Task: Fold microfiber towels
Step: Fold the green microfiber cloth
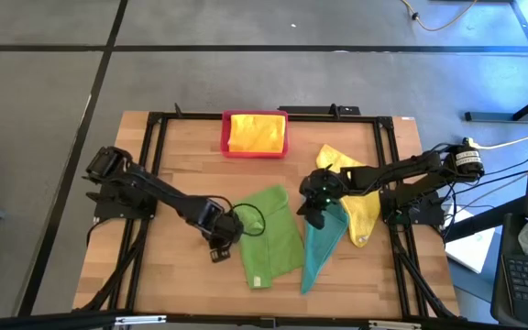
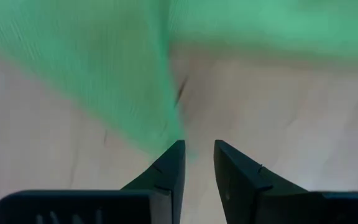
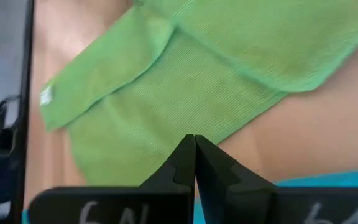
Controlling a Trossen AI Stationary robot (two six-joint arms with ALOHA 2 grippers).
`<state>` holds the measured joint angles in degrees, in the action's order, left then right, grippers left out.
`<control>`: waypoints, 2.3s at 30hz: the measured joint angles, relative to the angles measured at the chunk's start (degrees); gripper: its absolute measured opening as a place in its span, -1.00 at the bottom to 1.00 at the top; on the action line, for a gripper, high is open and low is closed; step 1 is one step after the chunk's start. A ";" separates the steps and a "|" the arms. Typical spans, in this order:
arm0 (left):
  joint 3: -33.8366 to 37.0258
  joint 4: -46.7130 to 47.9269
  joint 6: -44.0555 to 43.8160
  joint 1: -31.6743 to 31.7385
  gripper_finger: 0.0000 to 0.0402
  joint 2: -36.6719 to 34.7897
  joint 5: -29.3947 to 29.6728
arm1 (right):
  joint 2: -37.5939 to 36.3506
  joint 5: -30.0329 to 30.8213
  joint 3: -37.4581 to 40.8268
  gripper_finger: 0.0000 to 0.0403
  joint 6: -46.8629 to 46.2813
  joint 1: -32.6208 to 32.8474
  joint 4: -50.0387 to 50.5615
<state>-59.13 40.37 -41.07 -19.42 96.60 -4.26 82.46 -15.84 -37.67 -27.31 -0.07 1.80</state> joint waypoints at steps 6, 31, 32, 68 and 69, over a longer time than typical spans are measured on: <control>3.71 -0.28 -0.24 2.19 -0.62 0.07 -2.19 | 0.02 2.70 -0.02 -0.94 -5.53 -0.02 -0.95; 2.81 -8.21 6.98 -0.12 -0.32 -5.27 4.60 | 0.02 2.28 -0.02 -0.94 -9.08 1.61 -1.51; 2.81 -8.18 6.66 -0.48 -0.27 -5.27 4.72 | 0.02 2.28 -0.02 -0.94 -8.37 1.87 -1.50; 2.81 -1.21 -10.30 -1.11 -0.03 -0.11 9.94 | 5.47 1.15 -0.07 -0.94 4.10 6.55 -10.65; 2.81 -1.24 -10.49 -0.89 -0.03 -0.11 9.98 | 6.61 1.20 -0.07 -0.94 3.16 6.73 -11.15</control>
<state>-56.31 39.13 -51.56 -20.31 96.49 5.72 89.06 -14.64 -37.74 -24.16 6.66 -9.35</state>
